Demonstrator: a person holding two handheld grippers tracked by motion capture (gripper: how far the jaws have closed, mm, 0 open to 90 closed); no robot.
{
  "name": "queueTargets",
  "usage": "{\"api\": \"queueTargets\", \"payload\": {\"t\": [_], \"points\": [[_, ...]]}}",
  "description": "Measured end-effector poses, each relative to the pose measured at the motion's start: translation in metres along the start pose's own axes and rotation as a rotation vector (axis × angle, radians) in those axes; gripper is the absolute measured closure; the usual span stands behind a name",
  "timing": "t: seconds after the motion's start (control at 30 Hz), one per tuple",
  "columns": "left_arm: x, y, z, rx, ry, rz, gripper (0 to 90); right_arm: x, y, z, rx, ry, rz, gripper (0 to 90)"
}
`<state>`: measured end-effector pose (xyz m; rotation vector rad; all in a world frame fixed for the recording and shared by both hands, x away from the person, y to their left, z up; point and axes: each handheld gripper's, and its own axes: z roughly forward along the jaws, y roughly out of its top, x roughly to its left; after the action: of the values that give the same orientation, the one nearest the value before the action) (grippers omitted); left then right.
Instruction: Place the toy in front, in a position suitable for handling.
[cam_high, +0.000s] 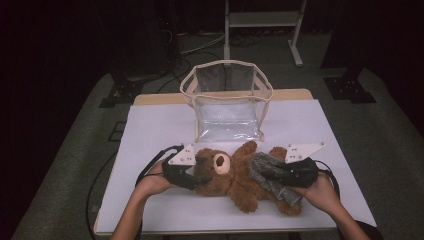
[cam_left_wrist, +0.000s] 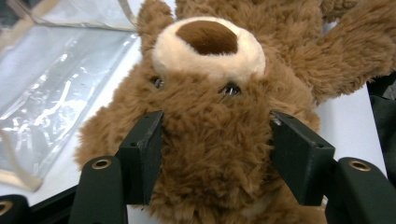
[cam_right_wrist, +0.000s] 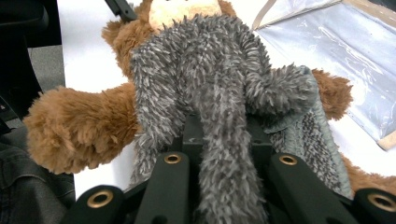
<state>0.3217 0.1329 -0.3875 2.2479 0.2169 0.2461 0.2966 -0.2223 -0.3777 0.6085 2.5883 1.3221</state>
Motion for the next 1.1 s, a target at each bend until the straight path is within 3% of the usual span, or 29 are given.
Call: {"api": "queueTargets", "payload": {"t": [0.3,0.63,0.83,1.0,1.1], "points": [[-0.004,0.005,0.010,-0.016,-0.010,-0.004,39.8,-0.011,-0.001,-0.003,0.006,0.014,0.006,75.2],[-0.005,0.019,0.024,-0.017,-0.020,-0.007,40.8,-0.027,-0.002,-0.014,0.026,-0.022,0.038,75.2],[-0.007,0.029,0.036,-0.021,-0.041,0.019,40.7,-0.015,0.014,-0.015,0.002,0.017,-0.001,75.1],[-0.009,0.029,0.039,-0.026,-0.042,0.016,40.5,0.001,0.038,0.007,0.012,0.057,-0.086,75.1],[-0.008,0.027,0.038,-0.025,-0.036,0.016,40.3,0.004,0.042,0.017,0.029,0.077,-0.109,75.1]]}}
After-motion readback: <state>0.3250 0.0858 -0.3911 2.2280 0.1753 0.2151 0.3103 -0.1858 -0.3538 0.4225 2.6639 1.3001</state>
